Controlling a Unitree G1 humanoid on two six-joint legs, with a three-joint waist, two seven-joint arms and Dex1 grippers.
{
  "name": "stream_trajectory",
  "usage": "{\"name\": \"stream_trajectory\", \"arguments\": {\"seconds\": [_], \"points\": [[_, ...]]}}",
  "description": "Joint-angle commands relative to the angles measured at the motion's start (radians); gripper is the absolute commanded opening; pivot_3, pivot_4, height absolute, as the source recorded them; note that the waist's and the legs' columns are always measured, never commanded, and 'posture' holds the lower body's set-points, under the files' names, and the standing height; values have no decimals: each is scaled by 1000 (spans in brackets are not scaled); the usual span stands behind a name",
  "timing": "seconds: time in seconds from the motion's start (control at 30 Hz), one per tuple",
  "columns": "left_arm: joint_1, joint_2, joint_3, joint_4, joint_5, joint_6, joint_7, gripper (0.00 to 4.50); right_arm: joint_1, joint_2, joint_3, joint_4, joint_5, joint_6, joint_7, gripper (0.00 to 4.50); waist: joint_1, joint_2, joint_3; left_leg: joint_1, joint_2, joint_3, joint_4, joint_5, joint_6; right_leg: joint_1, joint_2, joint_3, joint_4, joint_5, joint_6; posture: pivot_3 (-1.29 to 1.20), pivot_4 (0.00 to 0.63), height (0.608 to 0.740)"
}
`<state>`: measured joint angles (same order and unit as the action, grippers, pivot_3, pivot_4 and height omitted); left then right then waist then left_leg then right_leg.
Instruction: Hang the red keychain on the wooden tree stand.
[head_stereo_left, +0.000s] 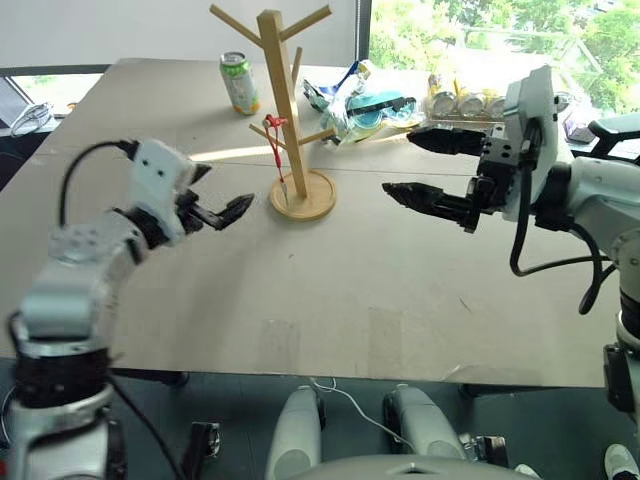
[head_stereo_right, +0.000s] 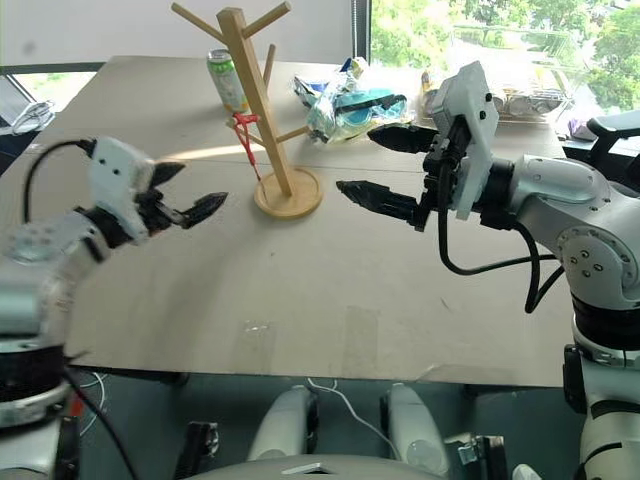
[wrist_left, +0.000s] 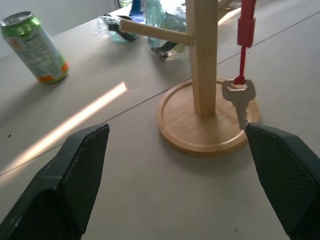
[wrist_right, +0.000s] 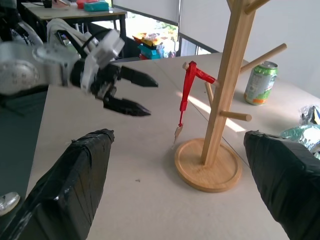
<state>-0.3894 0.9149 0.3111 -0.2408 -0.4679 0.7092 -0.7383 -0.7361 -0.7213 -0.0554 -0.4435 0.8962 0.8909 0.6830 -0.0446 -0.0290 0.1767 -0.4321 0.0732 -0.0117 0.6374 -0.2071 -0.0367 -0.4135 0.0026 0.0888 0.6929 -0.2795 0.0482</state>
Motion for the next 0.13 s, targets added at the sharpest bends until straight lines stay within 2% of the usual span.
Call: {"name": "stream_trajectory", "arguments": {"seconds": [0.03, 0.13], "points": [[-60, 143, 83, 37, -130, 97, -176, 4464, -34, -38, -24, 24, -15, -24, 68, 4500, 0, 1, 1, 0, 0, 0, -1, 0, 0, 0, 0, 0, 0, 0, 0, 0, 150, 732], [-99, 202, 86, 102, -154, 90, -249, 4464, -37, -55, -20, 53, -37, -36, 104, 4500, 1, 3, 2, 0, 0, 0, -2, 0, 0, -1, 0, 0, 0, 0, 0, 0, 150, 732]]}}
